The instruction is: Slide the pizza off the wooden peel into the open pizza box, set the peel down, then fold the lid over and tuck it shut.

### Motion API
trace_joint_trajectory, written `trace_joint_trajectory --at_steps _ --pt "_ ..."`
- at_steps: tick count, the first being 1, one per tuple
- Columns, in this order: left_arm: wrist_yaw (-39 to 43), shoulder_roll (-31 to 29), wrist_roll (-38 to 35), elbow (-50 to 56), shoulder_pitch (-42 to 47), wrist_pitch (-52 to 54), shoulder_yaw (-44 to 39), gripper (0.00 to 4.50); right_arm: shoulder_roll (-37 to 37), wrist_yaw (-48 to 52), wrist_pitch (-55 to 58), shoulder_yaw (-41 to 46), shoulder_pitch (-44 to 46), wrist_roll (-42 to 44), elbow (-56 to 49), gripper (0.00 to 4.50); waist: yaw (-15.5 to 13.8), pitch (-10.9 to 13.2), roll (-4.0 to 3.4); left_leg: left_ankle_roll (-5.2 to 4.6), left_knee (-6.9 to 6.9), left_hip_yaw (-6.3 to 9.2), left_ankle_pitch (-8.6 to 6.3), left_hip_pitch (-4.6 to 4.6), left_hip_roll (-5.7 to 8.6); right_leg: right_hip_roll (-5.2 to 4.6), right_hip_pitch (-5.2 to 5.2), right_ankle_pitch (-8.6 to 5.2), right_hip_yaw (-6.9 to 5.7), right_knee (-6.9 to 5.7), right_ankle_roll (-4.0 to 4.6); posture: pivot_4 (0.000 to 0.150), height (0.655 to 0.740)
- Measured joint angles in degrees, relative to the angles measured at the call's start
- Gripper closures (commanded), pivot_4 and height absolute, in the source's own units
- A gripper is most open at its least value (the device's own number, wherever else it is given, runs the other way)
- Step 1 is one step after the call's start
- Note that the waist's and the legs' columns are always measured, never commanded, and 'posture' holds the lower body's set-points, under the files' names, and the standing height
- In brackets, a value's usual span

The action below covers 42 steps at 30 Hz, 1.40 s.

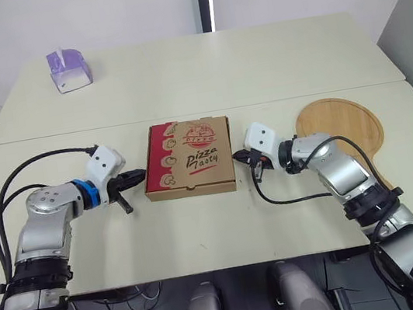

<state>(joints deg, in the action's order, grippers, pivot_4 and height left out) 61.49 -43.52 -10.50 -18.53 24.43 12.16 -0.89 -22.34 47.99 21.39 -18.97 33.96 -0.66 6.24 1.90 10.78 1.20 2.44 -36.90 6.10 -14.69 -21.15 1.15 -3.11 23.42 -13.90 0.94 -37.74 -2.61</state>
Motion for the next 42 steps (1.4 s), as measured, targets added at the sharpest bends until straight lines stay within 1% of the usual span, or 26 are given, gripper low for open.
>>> trace_joint_trajectory --at_steps 8,17,23,42 --pt "3.50 -0.09 -1.12 10.07 -4.18 6.48 0.65 4.50 -3.50 3.93 6.19 2.59 -3.27 3.87 -6.39 4.48 -0.06 0.00 0.00 0.00 0.00 0.04 0.00 -0.05 0.01 -0.01 0.00 -0.01 -0.03 0.06 -0.01 0.150 0.7400" --pt "5.56 0.08 -1.12 18.62 -8.02 8.73 2.88 4.50 -9.91 8.24 12.03 3.69 -8.54 6.13 -15.79 4.48 -0.10 0.01 -0.01 0.00 -0.01 0.01 0.00 -0.07 0.01 -0.03 -0.01 -0.12 0.00 0.11 -0.20 0.150 0.7400" --pt "5.66 0.89 -1.11 19.28 -8.33 8.63 3.35 4.50 -11.27 8.24 13.45 3.91 -10.03 6.35 -18.32 4.48 -0.17 0.01 -0.01 0.00 -0.01 0.02 -0.01 -0.06 0.02 -0.04 -0.05 -0.16 -0.01 0.16 -0.26 0.150 0.7400" --pt "5.59 1.27 -0.80 19.28 -8.33 8.24 3.57 4.50 -12.59 8.81 16.75 4.11 -11.21 6.53 -21.84 4.48 -0.21 0.00 -0.01 0.00 0.00 0.05 -0.01 -0.06 0.01 -0.04 -0.12 -0.17 -0.04 0.31 -0.28 0.150 0.7400"
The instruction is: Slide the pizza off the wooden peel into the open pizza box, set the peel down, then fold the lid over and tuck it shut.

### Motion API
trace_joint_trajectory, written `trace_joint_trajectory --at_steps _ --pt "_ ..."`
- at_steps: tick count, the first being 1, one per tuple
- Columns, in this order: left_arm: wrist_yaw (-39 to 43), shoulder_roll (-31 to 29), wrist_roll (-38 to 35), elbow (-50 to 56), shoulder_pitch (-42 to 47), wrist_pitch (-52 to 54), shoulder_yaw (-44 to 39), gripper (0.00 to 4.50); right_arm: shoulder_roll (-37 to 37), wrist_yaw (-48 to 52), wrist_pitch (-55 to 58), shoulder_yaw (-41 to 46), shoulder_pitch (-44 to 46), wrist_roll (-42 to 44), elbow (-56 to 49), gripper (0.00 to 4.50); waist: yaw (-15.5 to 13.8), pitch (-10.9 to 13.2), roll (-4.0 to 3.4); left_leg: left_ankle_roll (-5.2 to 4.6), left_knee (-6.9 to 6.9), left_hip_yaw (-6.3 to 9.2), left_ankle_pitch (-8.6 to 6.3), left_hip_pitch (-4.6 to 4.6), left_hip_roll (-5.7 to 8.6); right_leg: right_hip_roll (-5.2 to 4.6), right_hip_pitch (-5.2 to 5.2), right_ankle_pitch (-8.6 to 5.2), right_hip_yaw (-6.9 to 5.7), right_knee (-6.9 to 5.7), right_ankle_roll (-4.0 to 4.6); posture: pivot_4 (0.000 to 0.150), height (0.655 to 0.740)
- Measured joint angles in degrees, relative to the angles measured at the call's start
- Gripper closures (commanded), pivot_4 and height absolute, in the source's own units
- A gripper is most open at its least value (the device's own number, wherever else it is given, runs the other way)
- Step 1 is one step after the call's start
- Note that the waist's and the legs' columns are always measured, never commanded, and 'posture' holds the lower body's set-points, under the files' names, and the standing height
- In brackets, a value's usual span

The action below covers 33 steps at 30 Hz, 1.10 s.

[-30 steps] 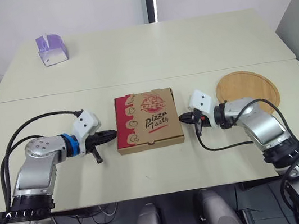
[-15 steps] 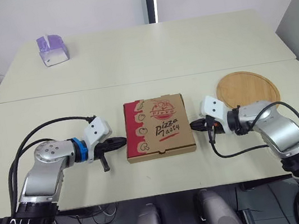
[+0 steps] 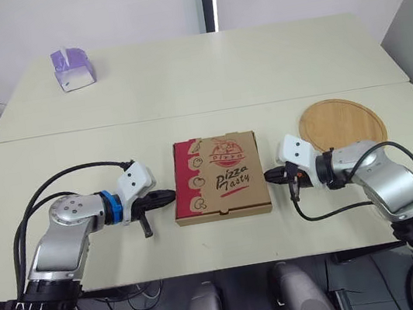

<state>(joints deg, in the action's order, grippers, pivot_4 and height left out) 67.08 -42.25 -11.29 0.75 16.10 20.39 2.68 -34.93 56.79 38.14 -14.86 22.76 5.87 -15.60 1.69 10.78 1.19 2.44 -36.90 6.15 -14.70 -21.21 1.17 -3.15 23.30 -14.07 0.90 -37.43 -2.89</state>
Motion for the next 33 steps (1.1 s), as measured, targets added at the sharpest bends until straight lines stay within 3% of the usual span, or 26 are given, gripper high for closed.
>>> trace_joint_trajectory --at_steps 12,16,18,21,30,33 --pt "-0.08 -0.08 0.02 0.01 0.31 0.35 0.26 4.50 -0.32 0.48 -0.20 0.07 -0.26 -0.08 -0.07 4.48 -0.01 0.00 0.00 0.00 0.01 -0.01 0.00 -0.01 -0.01 0.00 -0.09 0.01 -0.01 0.23 0.01 0.150 0.7400" --pt "-0.21 -0.29 -0.22 -0.09 0.59 0.87 -0.33 4.50 -2.89 0.65 -6.81 -0.10 -1.17 -0.97 1.10 4.48 -0.06 0.00 0.00 0.00 0.01 -0.01 0.00 -0.03 -0.01 0.00 -0.09 0.00 -0.02 0.26 -0.02 0.150 0.7400" --pt "-0.06 -0.74 -1.15 -0.94 0.57 0.47 -0.96 4.50 -3.43 0.68 -11.70 0.26 -1.75 -1.27 3.01 4.11 -0.03 0.01 0.02 0.00 0.00 -0.02 0.00 -0.06 -0.03 0.01 -0.07 0.00 -0.02 0.27 -0.02 0.150 0.7400" --pt "-0.01 -2.60 -3.07 -3.14 0.48 -1.03 -4.55 3.92 -5.52 1.22 -17.65 3.24 -2.12 -0.09 5.85 3.20 -0.02 0.04 -0.01 0.00 -0.01 -0.02 0.00 -0.16 -0.03 0.01 0.02 0.03 -0.01 0.28 0.03 0.150 0.7400" --pt "-0.27 -9.14 -9.21 -11.38 1.54 -0.39 -18.62 1.03 -13.32 9.00 -25.04 17.94 -1.91 9.40 15.40 0.04 0.03 0.04 -0.01 -0.01 0.00 -0.01 0.00 -0.22 -0.04 0.00 0.02 0.09 -0.05 0.35 0.13 0.150 0.7400" --pt "-0.25 -11.92 -10.13 -13.66 1.54 0.72 -20.89 0.03 -17.56 11.55 -24.97 20.11 -1.35 10.46 19.27 0.00 0.03 0.05 -0.03 -0.01 0.00 -0.02 -0.01 -0.21 -0.04 0.00 0.02 0.09 -0.05 0.35 0.12 0.150 0.7400"
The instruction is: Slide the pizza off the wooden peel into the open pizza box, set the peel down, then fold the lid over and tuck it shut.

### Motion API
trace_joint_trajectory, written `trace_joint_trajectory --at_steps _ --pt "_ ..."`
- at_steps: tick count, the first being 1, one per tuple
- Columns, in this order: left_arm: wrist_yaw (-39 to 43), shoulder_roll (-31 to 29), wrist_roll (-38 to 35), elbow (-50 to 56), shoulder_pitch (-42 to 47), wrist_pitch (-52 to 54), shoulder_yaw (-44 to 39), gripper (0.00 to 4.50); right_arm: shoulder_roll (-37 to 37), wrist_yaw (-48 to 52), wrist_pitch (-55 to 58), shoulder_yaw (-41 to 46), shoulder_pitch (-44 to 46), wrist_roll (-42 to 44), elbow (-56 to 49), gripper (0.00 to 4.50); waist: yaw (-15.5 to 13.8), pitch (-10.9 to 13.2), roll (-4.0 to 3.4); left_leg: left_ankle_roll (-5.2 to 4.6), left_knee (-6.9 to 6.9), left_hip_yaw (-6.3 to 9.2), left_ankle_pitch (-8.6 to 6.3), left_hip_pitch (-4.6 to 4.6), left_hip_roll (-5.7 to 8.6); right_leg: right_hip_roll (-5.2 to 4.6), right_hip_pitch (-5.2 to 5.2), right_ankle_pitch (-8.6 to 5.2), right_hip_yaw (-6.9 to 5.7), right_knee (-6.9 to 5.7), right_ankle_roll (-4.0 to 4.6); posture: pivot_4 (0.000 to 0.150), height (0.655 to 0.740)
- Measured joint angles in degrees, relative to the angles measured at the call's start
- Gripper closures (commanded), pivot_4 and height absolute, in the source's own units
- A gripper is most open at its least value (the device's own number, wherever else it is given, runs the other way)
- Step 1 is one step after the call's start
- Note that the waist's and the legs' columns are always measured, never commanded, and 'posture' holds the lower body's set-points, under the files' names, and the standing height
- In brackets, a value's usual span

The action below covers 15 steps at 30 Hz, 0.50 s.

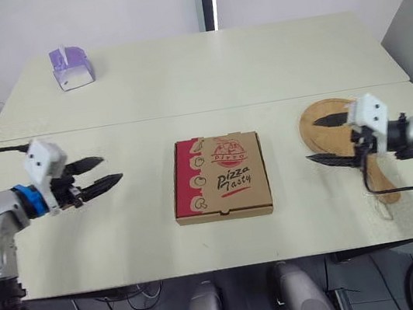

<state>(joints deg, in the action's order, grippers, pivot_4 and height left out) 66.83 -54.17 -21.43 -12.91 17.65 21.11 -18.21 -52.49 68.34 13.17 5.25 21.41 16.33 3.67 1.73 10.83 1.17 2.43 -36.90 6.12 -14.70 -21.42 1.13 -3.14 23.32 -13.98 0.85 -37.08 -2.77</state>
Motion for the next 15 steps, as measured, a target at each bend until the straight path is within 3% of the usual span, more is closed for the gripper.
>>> trace_joint_trajectory --at_steps 8,15 --pt "-2.86 -8.01 2.39 -10.20 -0.15 -1.74 -4.00 0.03 -11.31 3.02 2.52 6.52 4.50 0.71 12.07 0.00 0.11 0.07 -0.11 -0.01 0.11 -0.08 -0.01 0.00 -0.03 0.00 0.07 -0.03 0.03 0.03 -0.03 0.150 0.7400" --pt "-4.95 -8.93 3.61 -14.58 -0.79 -3.75 -5.72 0.03 -13.40 5.91 4.13 6.60 6.43 0.66 16.91 0.00 0.11 0.10 -0.16 -0.01 0.07 -0.20 -0.01 0.00 -0.05 0.00 0.11 -0.03 0.09 0.00 -0.04 0.150 0.7400"
